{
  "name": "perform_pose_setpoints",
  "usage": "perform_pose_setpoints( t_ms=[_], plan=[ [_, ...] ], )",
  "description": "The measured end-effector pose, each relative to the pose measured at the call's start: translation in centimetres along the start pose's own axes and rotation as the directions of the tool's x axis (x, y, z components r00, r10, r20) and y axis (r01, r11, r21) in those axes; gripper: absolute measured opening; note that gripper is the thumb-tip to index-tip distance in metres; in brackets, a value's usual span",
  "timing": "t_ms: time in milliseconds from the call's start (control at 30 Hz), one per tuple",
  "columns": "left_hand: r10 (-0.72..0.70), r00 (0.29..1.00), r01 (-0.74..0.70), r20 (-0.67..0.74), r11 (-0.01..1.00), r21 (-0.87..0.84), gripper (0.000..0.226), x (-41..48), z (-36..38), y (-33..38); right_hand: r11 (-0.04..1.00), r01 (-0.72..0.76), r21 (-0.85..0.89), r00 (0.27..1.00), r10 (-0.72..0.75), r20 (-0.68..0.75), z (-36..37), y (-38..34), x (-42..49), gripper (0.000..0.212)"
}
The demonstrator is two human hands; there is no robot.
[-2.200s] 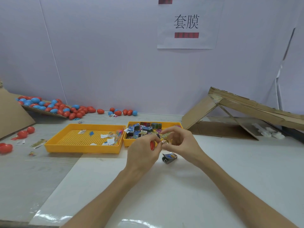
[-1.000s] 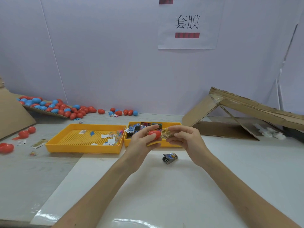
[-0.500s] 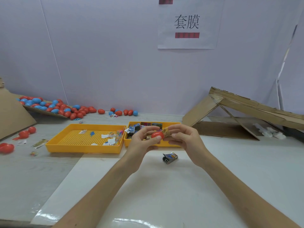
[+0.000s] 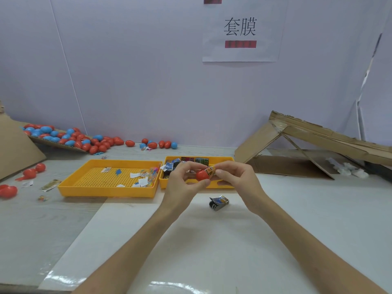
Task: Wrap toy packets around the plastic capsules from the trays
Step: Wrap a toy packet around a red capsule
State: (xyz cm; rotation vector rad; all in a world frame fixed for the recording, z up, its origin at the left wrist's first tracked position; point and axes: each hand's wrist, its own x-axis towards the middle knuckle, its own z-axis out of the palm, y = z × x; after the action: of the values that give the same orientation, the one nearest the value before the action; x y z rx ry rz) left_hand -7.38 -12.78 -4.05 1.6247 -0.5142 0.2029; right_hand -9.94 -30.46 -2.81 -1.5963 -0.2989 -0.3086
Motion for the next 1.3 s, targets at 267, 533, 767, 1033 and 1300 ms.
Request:
perform_pose_setpoints(
  t_ms=[267, 533, 767, 1033, 1300],
  plan=[
    [0.131, 0.991, -0.129, -0.007, 0.985, 0.114, 0.046, -0.25, 0.30, 0.02, 0.995, 0.059, -0.085, 0.994, -0.066, -0.088, -0.08, 0.48, 0.29, 0.019],
    [0.193, 0.981, -0.189, -0.006, 0.966, 0.174, 0.050, -0.25, 0.37, -0.06, 0.999, 0.015, -0.036, 1.000, -0.016, -0.017, 0.09, 0.40, 0.08, 0.016],
    [0.203, 0.979, -0.198, -0.004, 0.959, 0.200, 0.052, -0.28, 0.31, -0.04, 0.999, 0.021, -0.037, 1.000, -0.021, 0.006, 0.18, 0.33, 0.14, 0.022],
    [0.241, 0.971, -0.235, 0.004, 0.941, 0.242, 0.051, -0.35, 0.40, -0.09, 0.993, 0.077, -0.089, 0.996, -0.080, -0.027, -0.05, 0.61, 0.10, 0.015],
    [0.137, 0.990, -0.133, -0.027, 0.984, 0.115, 0.037, -0.26, 0.36, 0.00, 0.997, 0.066, -0.043, 0.994, -0.069, -0.078, -0.13, 0.32, 0.16, 0.015]
  ],
)
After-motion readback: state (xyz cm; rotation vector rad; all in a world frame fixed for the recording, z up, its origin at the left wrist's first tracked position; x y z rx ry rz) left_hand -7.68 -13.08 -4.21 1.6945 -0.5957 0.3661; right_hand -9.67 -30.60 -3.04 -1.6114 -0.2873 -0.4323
